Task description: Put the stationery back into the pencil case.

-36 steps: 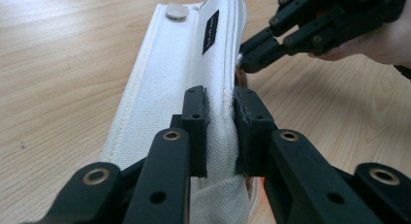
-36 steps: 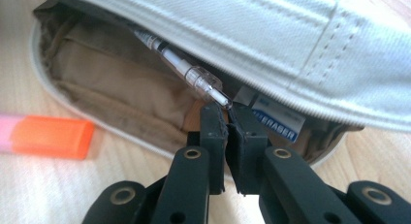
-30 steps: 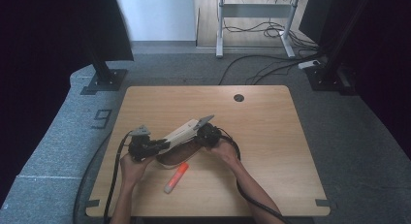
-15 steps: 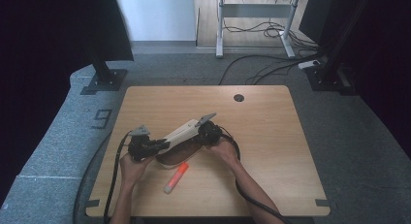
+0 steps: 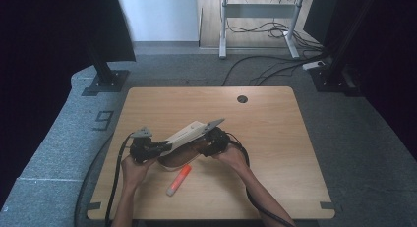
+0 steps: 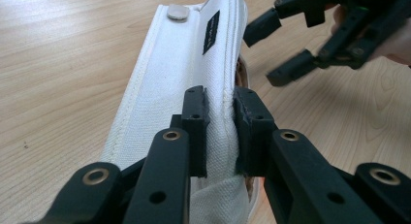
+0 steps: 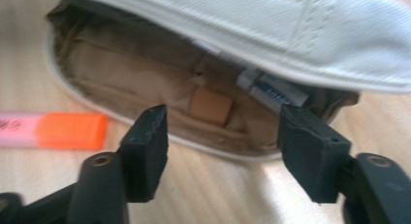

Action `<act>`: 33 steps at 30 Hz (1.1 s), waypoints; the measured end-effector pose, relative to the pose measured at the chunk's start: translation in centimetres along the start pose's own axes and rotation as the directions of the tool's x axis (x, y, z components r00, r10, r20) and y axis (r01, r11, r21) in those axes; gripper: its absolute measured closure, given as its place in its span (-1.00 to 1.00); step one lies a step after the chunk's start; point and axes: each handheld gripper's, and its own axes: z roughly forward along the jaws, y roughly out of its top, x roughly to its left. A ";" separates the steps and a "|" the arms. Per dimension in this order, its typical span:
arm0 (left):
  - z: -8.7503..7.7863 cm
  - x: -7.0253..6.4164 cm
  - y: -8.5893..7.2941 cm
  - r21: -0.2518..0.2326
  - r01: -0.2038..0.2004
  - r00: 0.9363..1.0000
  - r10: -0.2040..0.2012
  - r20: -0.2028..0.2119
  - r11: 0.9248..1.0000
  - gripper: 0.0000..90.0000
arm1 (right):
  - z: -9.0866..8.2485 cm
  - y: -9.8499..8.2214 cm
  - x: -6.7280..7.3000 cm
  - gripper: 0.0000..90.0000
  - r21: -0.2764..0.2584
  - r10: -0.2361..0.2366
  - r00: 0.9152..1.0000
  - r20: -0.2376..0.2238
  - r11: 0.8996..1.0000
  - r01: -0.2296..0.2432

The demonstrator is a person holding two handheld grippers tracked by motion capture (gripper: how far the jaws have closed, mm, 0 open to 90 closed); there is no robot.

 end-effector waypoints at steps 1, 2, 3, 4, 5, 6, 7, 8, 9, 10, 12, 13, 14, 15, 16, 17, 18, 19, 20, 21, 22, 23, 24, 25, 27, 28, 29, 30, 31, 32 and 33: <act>0.0 0.0 0.0 -0.001 0.001 1.000 -0.001 0.000 1.000 0.70 | 0.0 -0.1 0.1 -0.34 0.001 -0.001 1.000 0.001 1.000 0.001; 0.0 0.0 0.0 0.000 0.000 1.000 0.000 0.000 1.000 0.70 | -0.1 -0.2 0.3 -0.38 0.001 -0.001 1.000 -0.001 1.000 0.001; 0.0 0.0 0.0 0.000 0.000 1.000 0.000 0.001 1.000 0.70 | -0.2 -0.3 0.4 -0.43 0.000 -0.005 1.000 -0.004 1.000 0.005; 0.0 0.0 0.0 0.000 0.000 1.000 0.000 0.002 1.000 0.70 | -0.2 -0.4 0.6 -0.45 0.000 -0.006 1.000 -0.007 1.000 0.006; 0.0 0.0 0.0 0.000 0.000 1.000 0.000 0.002 1.000 0.69 | -0.3 -0.5 0.8 -0.47 0.001 -0.012 1.000 -0.011 1.000 0.012; 0.0 0.0 0.0 0.001 -0.001 1.000 0.001 0.003 1.000 0.69 | -0.4 -0.6 1.0 -0.48 -0.001 -0.023 1.000 -0.017 1.000 0.023; 0.0 0.1 0.0 0.001 -0.001 1.000 0.001 0.003 1.000 0.69 | -0.5 -0.8 1.2 -0.49 -0.002 -0.030 0.999 -0.026 1.000 0.030; 0.0 0.1 0.0 0.001 -0.001 1.000 0.001 0.004 1.000 0.69 | -0.5 -0.9 1.4 -0.49 0.000 -0.031 0.999 -0.032 1.000 0.031; 0.0 0.1 -0.1 0.001 -0.001 1.000 0.001 0.004 1.000 0.69 | -0.6 -1.0 1.7 -0.49 -0.001 -0.035 0.999 -0.034 0.999 0.035; 0.0 0.1 -0.1 0.002 -0.001 1.000 0.001 0.005 1.000 0.69 | -0.7 -1.0 1.9 -0.49 -0.005 -0.036 0.999 -0.039 0.999 0.036; 0.0 0.1 -0.1 0.002 -0.001 1.000 0.001 0.004 1.000 0.69 | -0.8 -1.1 2.4 -0.49 -0.014 -0.049 0.997 -0.052 0.999 0.048; 0.0 0.0 -0.1 0.002 -0.001 1.000 0.001 0.004 1.000 0.69 | -0.8 -1.1 2.6 -0.49 -0.018 -0.053 0.997 -0.057 0.998 0.052; 0.0 0.0 0.0 0.002 0.000 1.000 0.000 0.004 1.000 0.69 | -0.9 -1.1 3.0 -0.49 -0.021 -0.062 0.996 -0.068 0.998 0.060; 0.0 0.0 0.0 0.001 0.000 1.000 0.000 0.004 1.000 0.69 | -0.9 -1.1 3.3 -0.49 -0.024 -0.069 0.995 -0.077 0.997 0.067; 0.0 0.0 0.0 0.001 0.000 1.000 0.000 0.004 1.000 0.69 | -0.9 -1.0 3.7 -0.49 -0.027 -0.080 0.993 -0.087 0.997 0.078; 0.0 0.0 0.0 0.001 0.000 1.000 0.000 0.005 1.000 0.69 | -0.9 -0.9 4.0 -0.50 -0.027 -0.088 0.992 -0.094 0.996 0.086; 0.0 0.1 0.0 0.001 0.000 1.000 0.000 0.005 1.000 0.69 | -0.8 -0.9 4.4 -0.50 -0.029 -0.094 0.991 -0.099 0.995 0.091; 0.0 0.1 0.0 0.001 0.000 1.000 0.000 0.005 1.000 0.69 | -0.8 -0.8 4.6 -0.50 -0.033 -0.100 0.990 -0.103 0.995 0.097; 0.0 0.1 0.0 0.001 0.000 1.000 0.000 0.005 1.000 0.69 | -0.8 -0.8 4.9 -0.51 -0.038 -0.108 0.988 -0.112 0.994 0.104; 0.0 0.1 0.0 0.001 0.000 1.000 0.000 0.005 1.000 0.69 | -0.7 -0.7 5.3 -0.51 -0.044 -0.115 0.986 -0.119 0.993 0.110; 0.0 0.1 0.0 0.002 -0.001 1.000 0.001 0.005 1.000 0.69 | -0.6 -0.7 5.5 -0.51 -0.046 -0.120 0.985 -0.125 0.992 0.115; 0.0 0.0 0.0 0.002 -0.001 1.000 0.001 0.005 1.000 0.69 | -0.5 -0.7 5.8 -0.51 -0.046 -0.128 0.983 -0.131 0.991 0.123; 0.0 0.0 0.0 0.002 -0.001 1.000 0.001 0.005 1.000 0.69 | -0.3 -0.6 6.1 -0.51 -0.048 -0.138 0.981 -0.138 0.990 0.133; 0.0 0.0 0.0 0.002 -0.001 1.000 0.001 0.005 1.000 0.69 | -0.2 -0.6 6.3 -0.51 -0.050 -0.143 0.979 -0.143 0.989 0.137; 0.0 0.0 -0.1 0.002 -0.001 1.000 0.001 0.005 1.000 0.69 | 0.2 -0.6 6.8 -0.50 -0.050 -0.154 0.975 -0.159 0.988 0.148; 0.0 0.0 0.0 0.002 -0.001 1.000 0.001 0.005 1.000 0.69 | 0.4 -0.6 7.0 -0.50 -0.051 -0.162 0.973 -0.163 0.986 0.156; 0.0 0.1 -0.1 0.002 0.000 1.000 0.000 0.006 1.000 0.69 | 0.5 -0.5 7.1 -0.49 -0.051 -0.164 0.972 -0.168 0.986 0.158; 0.0 0.1 -0.1 0.003 0.000 1.000 0.000 0.006 1.000 0.69 | 0.7 -0.5 7.2 -0.48 -0.052 -0.164 0.971 -0.176 0.986 0.157; 0.0 0.1 0.0 0.004 -0.001 1.000 0.001 0.006 1.000 0.69 | 0.9 -0.5 7.3 -0.48 -0.053 -0.165 0.969 -0.183 0.986 0.158; 0.0 0.1 0.0 0.005 -0.001 1.000 0.001 0.006 1.000 0.69 | 1.2 -0.4 7.3 -0.48 -0.051 -0.164 0.968 -0.190 0.986 0.157; 0.0 0.1 -0.1 0.003 -0.001 1.000 0.001 0.006 1.000 0.69 | 1.4 -0.4 7.4 -0.48 -0.050 -0.166 0.966 -0.197 0.986 0.159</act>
